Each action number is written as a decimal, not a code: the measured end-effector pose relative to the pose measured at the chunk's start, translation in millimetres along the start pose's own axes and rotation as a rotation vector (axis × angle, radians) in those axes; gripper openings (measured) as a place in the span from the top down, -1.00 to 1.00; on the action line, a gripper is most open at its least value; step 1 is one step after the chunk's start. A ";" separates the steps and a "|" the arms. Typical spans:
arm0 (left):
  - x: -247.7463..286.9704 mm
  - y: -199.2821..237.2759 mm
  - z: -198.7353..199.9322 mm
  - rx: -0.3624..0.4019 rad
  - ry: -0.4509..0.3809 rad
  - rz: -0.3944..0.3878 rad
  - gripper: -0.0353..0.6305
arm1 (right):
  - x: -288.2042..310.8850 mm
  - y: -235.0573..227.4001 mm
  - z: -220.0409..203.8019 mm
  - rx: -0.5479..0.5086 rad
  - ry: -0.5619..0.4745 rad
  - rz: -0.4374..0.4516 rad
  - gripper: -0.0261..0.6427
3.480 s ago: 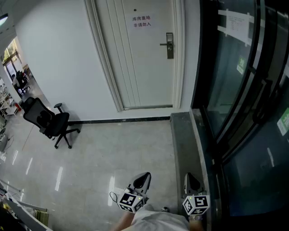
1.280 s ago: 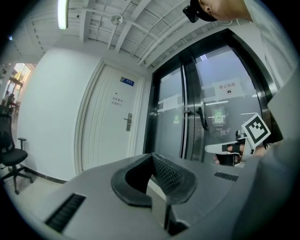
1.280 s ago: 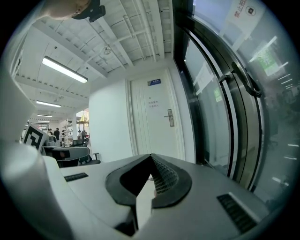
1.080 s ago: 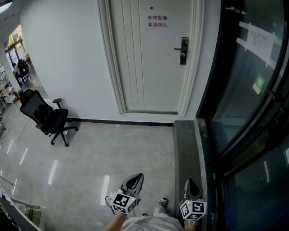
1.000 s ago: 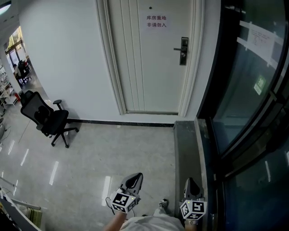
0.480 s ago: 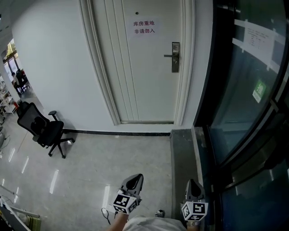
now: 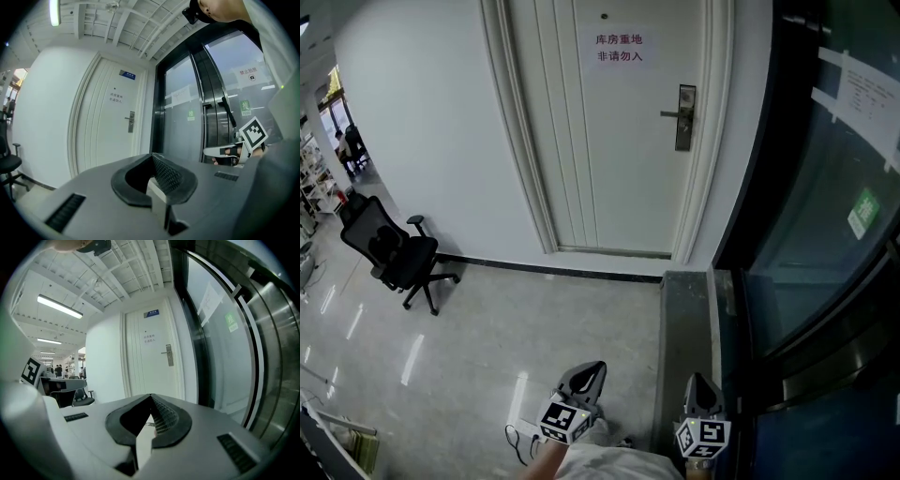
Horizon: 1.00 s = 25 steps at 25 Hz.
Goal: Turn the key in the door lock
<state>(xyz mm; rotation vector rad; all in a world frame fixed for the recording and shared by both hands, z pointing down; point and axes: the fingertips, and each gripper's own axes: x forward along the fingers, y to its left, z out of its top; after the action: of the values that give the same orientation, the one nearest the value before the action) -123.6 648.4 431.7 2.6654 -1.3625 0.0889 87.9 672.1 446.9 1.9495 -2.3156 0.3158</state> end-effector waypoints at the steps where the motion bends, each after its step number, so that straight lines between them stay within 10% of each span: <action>1: 2.8 5.5 0.2 -0.001 0.000 0.002 0.88 | 5.8 1.6 0.7 -0.001 0.001 0.001 0.92; 25: 123.4 171.6 34.2 -0.014 -0.008 -0.112 0.88 | 166.4 34.8 42.3 -0.022 -0.004 -0.152 0.92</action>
<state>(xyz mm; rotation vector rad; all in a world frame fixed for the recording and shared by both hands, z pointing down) -190.7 445.1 430.3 2.7264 -1.2082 0.0554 26.9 508.2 436.9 2.1021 -2.1467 0.2727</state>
